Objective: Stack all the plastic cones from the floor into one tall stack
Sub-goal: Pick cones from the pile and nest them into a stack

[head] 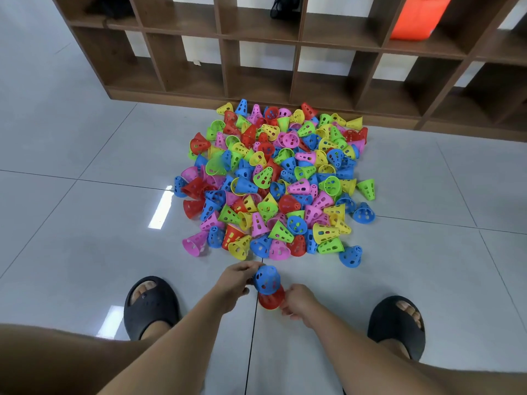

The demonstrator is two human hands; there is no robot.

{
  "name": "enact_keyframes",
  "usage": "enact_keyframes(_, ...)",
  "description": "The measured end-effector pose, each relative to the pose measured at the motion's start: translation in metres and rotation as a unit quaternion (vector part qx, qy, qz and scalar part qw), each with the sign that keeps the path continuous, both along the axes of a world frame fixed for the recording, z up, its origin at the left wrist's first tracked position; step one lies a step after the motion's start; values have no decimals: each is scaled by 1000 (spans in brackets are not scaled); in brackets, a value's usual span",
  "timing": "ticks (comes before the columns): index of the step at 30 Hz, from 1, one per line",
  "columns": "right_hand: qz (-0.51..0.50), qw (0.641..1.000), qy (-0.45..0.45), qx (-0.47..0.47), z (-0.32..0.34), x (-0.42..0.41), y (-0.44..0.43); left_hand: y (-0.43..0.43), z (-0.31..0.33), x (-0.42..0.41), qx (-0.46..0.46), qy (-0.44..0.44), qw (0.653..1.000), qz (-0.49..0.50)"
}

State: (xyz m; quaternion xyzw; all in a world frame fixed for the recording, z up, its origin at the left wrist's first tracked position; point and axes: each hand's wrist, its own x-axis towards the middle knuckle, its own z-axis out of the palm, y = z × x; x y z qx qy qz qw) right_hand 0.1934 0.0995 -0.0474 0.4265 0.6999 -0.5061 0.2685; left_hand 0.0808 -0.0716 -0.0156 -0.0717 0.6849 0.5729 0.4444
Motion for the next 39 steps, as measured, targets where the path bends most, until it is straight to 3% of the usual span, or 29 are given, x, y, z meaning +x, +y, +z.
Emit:
enact_keyframes(6, 84, 984, 10, 155, -5, 0, 22, 5, -25, 21, -57, 89, 994, -1)
enact_keyframes(11, 87, 938, 63, 328, 31, 2, 82, 11, -45, 29, -107, 146, 983, -37)
enact_keyframes(16, 83, 903, 71, 416, 39, 14, 135, 8, -46, 28, -163, 165, 972, -38)
enact_keyframes(21, 104, 894, 38, 434, 33, 21, 166, -9, -42, 9, -163, 146, 975, 27)
enact_keyframes(29, 113, 918, 3, 381, 17, 17, 158, -45, -33, -39, -177, 150, 965, 122)
enact_keyframes(35, 147, 895, 27, 420, 15, 20, 138, -66, -29, -68, -187, 187, 947, 181)
enact_keyframes(39, 151, 882, 29, 445, 9, 25, 132, -76, -39, -82, -181, 159, 957, 160)
